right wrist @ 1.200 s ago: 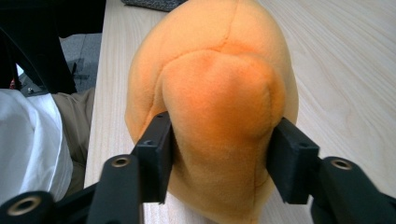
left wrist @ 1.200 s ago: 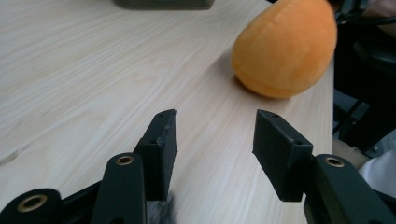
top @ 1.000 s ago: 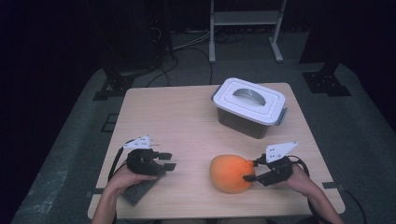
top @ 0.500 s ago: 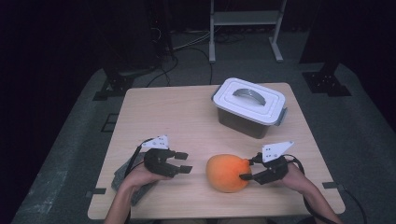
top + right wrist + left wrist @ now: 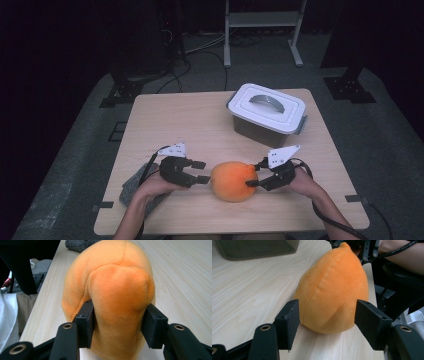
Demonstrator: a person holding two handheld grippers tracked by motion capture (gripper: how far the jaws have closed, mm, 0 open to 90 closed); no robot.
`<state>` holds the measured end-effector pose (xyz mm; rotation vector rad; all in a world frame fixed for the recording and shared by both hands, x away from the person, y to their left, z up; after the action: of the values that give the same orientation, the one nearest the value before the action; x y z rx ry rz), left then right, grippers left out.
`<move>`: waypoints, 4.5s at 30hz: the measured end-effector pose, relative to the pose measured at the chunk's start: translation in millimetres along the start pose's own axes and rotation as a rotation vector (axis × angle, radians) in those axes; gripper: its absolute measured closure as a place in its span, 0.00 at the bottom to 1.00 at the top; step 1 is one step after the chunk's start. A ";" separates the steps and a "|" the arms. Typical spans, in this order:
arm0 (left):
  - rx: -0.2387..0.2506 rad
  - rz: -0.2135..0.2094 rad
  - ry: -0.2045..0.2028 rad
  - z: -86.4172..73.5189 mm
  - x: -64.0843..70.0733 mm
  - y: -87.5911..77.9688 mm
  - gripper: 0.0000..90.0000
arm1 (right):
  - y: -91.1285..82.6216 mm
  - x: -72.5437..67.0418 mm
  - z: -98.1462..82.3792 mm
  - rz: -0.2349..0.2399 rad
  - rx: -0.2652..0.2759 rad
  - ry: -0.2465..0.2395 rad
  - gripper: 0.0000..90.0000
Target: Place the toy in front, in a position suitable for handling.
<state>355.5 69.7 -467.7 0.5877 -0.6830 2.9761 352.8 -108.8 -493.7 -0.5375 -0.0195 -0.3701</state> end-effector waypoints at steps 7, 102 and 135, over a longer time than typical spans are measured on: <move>-0.008 -0.013 0.004 8.2 -5.7 7.6 0.39 | 7.9 8.1 3.2 0.014 0.006 -0.014 0.54; -0.107 -0.116 0.064 -1.1 35.6 46.1 0.33 | -28.1 -30.4 24.2 0.127 -0.071 0.143 0.38; -0.048 -0.068 0.082 5.8 32.4 21.8 0.27 | -2.6 -36.9 41.2 -0.005 -0.049 0.010 0.80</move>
<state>325.0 45.8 -459.9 0.4735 -0.7112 2.8941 320.6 -77.6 -461.1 -0.5840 -0.0024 -0.3790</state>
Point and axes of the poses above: each handheld gripper's, and its own axes: y roughly forward along the jaws, z roughly out of its top, x roughly to its right, the point moved 10 cm from there along y, roughly forward along the jaws, and after that the axes turned 14 degrees about -z, right-handed, at the moved point
